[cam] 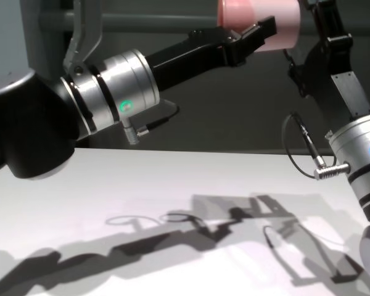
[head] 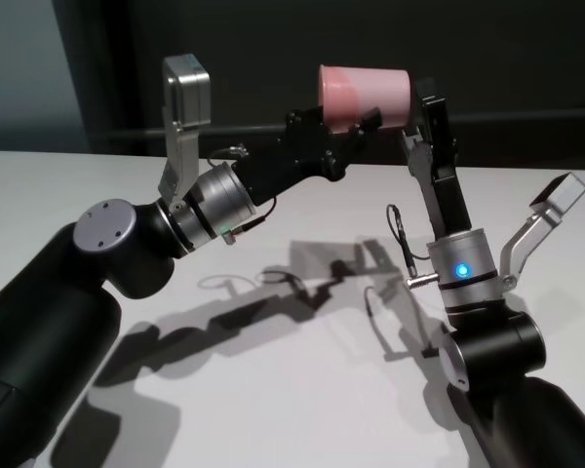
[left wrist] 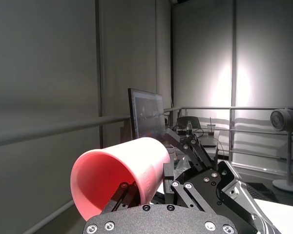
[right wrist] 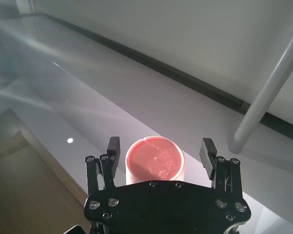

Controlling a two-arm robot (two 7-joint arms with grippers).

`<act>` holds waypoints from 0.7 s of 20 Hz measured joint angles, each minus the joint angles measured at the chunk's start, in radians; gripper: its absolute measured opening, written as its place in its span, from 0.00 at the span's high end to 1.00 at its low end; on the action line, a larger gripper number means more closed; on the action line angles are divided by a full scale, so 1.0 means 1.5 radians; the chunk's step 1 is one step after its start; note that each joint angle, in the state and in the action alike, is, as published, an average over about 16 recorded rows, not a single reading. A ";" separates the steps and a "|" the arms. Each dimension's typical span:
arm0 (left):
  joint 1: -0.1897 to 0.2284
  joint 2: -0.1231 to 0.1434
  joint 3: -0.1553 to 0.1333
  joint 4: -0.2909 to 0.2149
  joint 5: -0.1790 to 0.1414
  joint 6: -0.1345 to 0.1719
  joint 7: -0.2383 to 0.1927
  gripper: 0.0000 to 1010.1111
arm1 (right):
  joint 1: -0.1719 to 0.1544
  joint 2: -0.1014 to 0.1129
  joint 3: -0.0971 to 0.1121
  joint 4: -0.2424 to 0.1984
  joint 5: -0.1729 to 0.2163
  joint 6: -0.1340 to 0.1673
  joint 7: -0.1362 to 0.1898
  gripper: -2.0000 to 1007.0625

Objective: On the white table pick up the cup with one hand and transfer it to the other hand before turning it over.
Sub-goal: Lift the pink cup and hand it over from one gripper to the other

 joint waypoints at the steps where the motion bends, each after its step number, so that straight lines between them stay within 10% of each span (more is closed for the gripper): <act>1: 0.000 0.000 0.000 0.000 0.000 0.000 0.000 0.80 | 0.002 0.000 -0.002 0.002 0.001 0.000 0.001 0.01; 14: 0.000 0.000 0.000 0.000 0.000 0.000 0.000 0.80 | 0.013 0.002 -0.024 0.011 0.016 -0.003 0.008 0.01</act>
